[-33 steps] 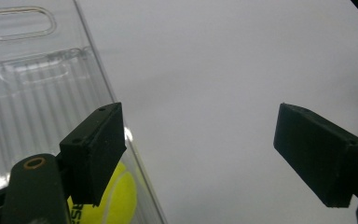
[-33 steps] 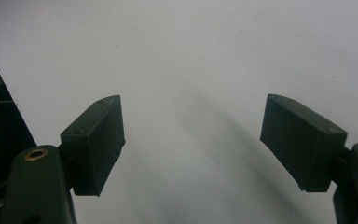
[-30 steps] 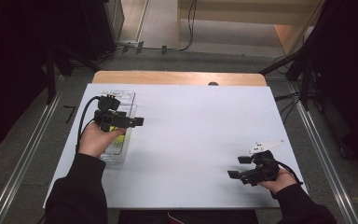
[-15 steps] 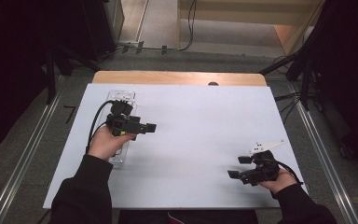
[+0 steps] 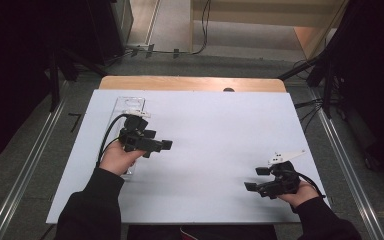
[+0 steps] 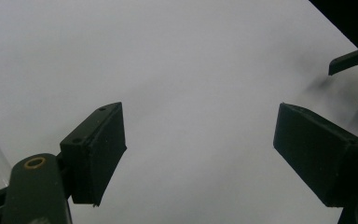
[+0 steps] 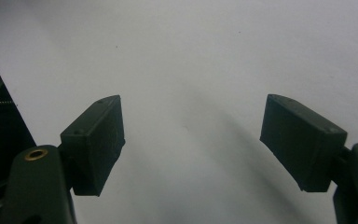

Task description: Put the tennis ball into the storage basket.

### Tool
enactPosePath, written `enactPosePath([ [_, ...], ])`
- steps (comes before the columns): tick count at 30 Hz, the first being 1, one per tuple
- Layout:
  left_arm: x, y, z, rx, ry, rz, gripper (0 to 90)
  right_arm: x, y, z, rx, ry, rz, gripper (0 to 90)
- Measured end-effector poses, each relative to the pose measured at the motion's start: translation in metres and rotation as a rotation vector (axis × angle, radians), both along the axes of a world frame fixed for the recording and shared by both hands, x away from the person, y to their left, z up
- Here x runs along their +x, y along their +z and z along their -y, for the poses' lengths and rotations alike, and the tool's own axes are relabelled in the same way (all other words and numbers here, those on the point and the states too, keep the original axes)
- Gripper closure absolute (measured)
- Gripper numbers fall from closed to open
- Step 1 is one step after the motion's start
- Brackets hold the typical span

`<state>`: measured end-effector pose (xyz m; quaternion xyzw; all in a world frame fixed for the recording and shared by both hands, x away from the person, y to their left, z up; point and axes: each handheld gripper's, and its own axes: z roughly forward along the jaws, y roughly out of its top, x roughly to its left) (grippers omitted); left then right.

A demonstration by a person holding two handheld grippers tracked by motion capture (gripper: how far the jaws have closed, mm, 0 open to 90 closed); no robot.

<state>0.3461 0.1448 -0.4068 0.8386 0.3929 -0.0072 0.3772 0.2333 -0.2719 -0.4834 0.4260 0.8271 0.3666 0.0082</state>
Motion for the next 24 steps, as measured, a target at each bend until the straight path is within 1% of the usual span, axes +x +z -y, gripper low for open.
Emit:
enactPosePath([
  [3,-0.005,-0.003,0.000,-0.014,-0.021,-0.002,17.2,0.000,0.000,0.000,-0.001,0.000,0.000,19.7],
  [6,-0.011,-0.005,0.000,-0.013,-0.019,0.010,17.2,0.000,0.000,0.000,0.001,-0.001,0.001,19.6],
  [9,-0.018,-0.008,-0.001,-0.011,-0.030,0.015,17.2,0.000,0.000,0.000,0.001,-0.002,0.003,19.6],
  [12,-0.025,-0.013,-0.002,0.009,-0.034,0.029,17.3,-0.001,0.000,0.000,0.001,-0.002,0.000,19.7],
  [15,-0.031,-0.018,-0.004,0.015,-0.047,0.027,17.3,-0.001,0.000,0.000,0.000,0.000,0.003,19.7],
  [18,-0.035,-0.023,-0.005,0.017,-0.063,0.031,17.3,0.000,0.000,0.000,-0.002,0.002,0.003,19.6],
  [22,-0.041,-0.028,-0.005,0.016,-0.104,0.055,17.3,-0.001,0.001,0.000,-0.002,0.002,0.004,19.7],
  [24,-0.044,-0.030,-0.005,0.013,-0.112,0.059,17.2,-0.001,0.001,0.000,-0.002,0.002,0.004,19.7],
])
